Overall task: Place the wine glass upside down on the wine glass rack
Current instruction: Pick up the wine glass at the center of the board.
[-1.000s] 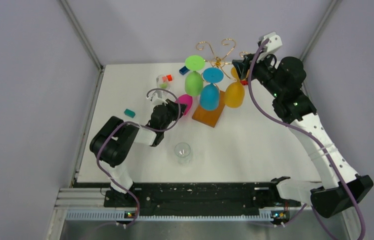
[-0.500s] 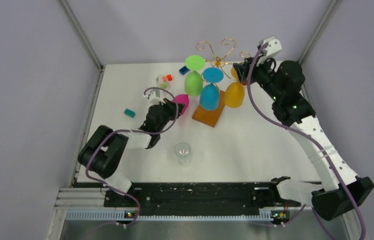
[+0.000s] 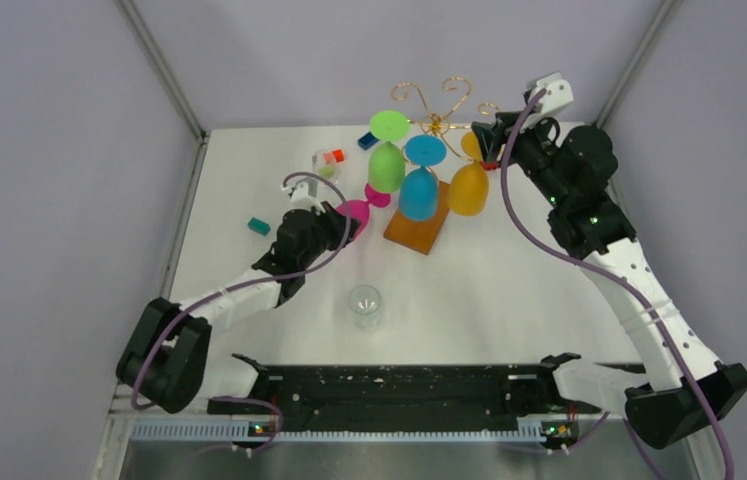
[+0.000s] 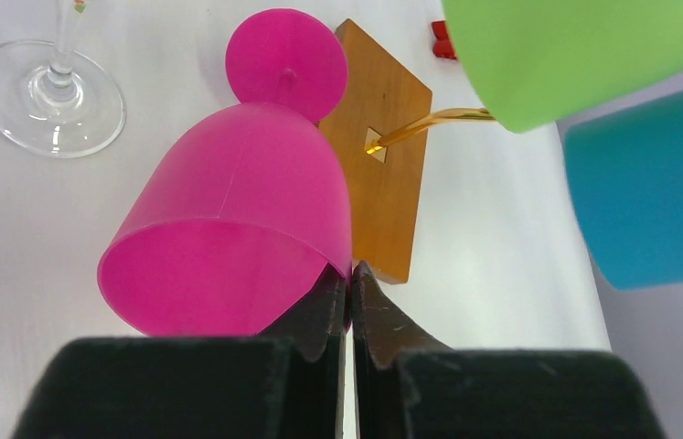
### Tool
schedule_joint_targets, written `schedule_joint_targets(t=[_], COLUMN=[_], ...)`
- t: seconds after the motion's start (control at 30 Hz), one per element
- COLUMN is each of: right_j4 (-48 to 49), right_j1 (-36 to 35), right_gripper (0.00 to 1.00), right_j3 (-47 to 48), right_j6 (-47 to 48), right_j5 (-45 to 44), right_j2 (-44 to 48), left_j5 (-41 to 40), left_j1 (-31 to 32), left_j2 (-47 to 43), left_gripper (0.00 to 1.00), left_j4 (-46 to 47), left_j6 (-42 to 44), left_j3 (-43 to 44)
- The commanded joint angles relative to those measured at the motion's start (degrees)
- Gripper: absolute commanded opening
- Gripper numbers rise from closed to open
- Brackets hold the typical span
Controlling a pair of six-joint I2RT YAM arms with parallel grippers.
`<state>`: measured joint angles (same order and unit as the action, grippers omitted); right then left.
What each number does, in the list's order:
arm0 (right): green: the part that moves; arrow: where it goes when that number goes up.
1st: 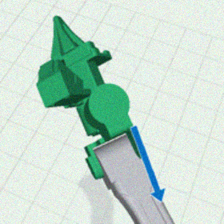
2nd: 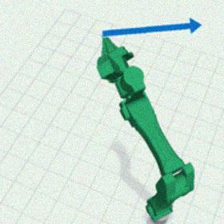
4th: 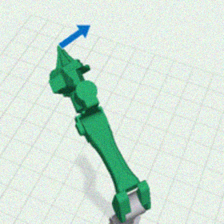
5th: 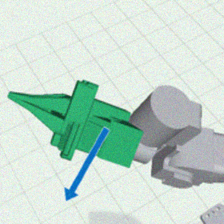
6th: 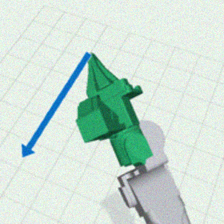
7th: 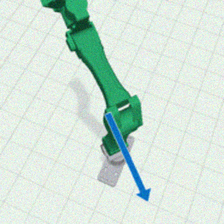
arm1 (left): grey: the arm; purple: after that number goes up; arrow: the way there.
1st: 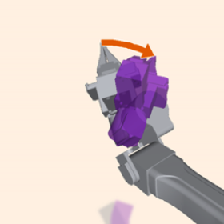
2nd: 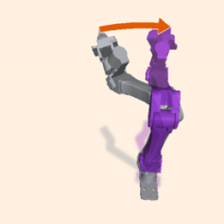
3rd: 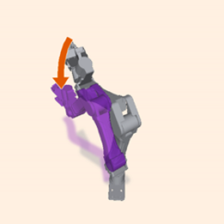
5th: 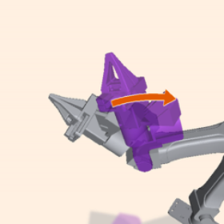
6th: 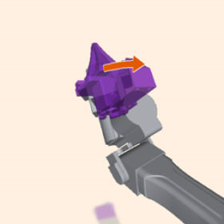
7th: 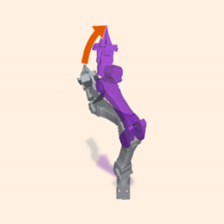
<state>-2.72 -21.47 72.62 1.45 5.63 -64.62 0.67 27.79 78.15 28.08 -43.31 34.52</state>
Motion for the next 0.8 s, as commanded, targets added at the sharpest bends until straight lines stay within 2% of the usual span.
schedule_joint_targets(t=[0.0,0.17,0.37,0.77], right_j4=[2.19,4.15,4.31,5.17], right_j1=[0.44,0.42,0.41,0.40], right_gripper=[0.49,0.49,0.49,0.49], right_j3=[-0.88,-0.83,-0.53,-1.15], right_j6=[-0.62,-1.03,-2.73,-2.95], right_j5=[-0.63,-0.72,-0.39,-1.30], right_j2=[2.34,2.27,1.87,2.16], left_j5=[1.37,0.75,-0.14,0.29], left_j1=[-0.26,-0.23,-0.27,-0.25], left_j2=[-8.57,-15.22,-18.43,-24.22], left_gripper=[0.00,0.00,0.00,0.00], left_j4=[-7.29,-13.08,-23.91,-29.04], left_j6=[4.39,9.79,13.93,16.00], left_j3=[-0.63,0.94,5.27,6.05])
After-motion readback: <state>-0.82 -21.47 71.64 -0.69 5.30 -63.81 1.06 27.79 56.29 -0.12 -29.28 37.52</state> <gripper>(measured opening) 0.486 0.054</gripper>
